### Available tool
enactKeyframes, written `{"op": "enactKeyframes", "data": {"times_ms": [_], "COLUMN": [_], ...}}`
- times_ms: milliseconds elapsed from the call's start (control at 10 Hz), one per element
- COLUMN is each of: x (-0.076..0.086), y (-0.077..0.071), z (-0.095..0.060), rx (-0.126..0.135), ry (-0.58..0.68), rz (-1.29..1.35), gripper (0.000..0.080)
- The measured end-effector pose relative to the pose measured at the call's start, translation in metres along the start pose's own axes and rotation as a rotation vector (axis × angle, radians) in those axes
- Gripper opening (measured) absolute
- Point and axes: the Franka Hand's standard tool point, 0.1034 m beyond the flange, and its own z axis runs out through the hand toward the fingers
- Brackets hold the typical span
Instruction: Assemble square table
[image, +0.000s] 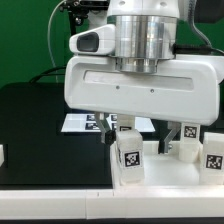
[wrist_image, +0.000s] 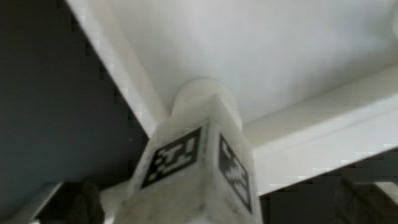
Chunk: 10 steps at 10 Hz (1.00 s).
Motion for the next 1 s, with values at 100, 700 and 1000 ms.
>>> {"op": "enactKeyframes", "data": {"times_ms": [100,700,1000], "x": [-0.0001,0.0064,0.0062], "y": [-0.0001,0.0063,0.0061], "z": [0.0,-0.0011,-0.001], "rx": [0.0,0.001,0.001], "ry": [0.0,0.003,0.003], "rz": [0.046,0.149,0.164], "gripper": [0.0648,0.0395,0.0396]}}
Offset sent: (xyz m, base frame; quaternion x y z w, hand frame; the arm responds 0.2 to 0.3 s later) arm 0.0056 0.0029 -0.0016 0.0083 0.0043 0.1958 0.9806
